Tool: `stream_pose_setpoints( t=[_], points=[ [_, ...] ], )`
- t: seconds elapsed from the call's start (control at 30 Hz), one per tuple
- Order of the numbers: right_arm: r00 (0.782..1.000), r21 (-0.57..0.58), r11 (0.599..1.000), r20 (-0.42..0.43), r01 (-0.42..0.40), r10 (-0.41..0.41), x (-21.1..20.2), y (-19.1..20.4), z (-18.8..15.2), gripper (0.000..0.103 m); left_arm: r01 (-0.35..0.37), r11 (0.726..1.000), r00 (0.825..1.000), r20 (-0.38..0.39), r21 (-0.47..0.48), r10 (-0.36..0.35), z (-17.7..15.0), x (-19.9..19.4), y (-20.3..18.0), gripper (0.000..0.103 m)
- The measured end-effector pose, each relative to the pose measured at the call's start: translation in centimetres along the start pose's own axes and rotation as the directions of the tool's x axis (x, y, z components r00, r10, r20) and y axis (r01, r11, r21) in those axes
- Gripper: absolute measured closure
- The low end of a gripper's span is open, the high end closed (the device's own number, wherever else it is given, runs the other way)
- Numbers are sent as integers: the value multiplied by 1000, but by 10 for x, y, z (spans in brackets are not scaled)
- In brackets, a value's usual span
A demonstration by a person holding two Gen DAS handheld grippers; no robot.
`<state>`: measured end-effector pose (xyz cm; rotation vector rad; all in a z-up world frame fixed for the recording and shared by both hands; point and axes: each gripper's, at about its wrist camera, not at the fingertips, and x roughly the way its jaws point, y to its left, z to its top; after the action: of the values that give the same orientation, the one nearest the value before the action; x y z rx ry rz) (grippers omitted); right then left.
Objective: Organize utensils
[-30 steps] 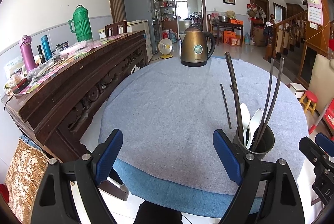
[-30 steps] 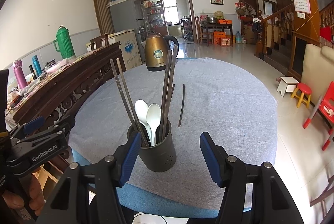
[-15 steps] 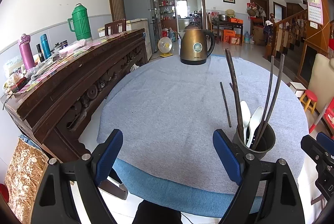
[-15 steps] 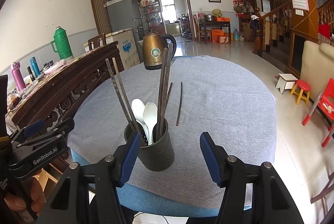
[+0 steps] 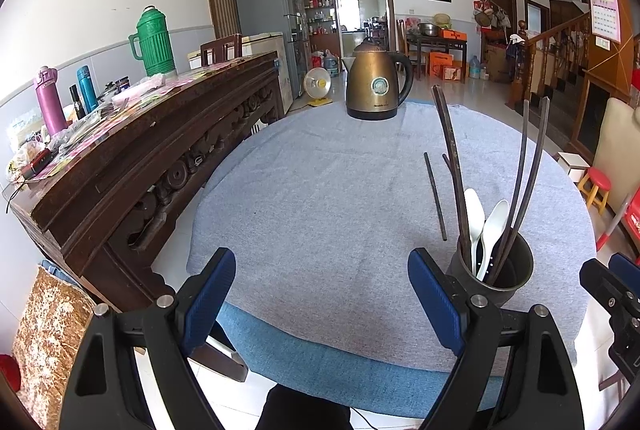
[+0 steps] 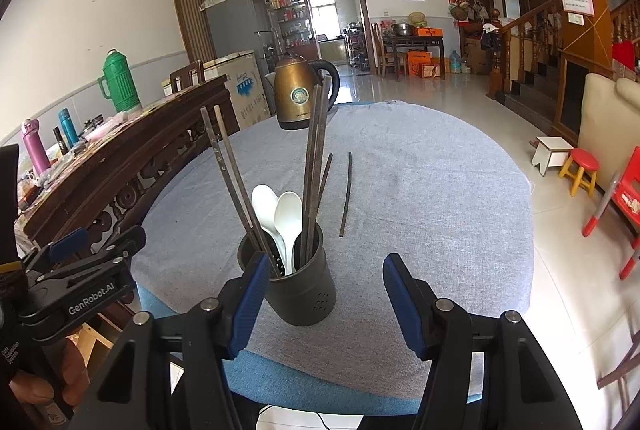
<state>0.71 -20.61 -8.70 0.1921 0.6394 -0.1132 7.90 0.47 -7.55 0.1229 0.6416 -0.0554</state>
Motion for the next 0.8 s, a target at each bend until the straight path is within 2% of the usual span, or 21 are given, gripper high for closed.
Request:
stream_pose_setpoints(
  t=[0.47,0.8],
  points=[
    [1000,16,1000,-24,5,-5,9,-2,-3,40,5,1000,999,-31,-2,-5,-7,11,1,15],
    [998,38,999,-55,28,-26,25,-6,-3,40,1,1000,997,-78,-18,-3,-14,34,5,15]
  ],
)
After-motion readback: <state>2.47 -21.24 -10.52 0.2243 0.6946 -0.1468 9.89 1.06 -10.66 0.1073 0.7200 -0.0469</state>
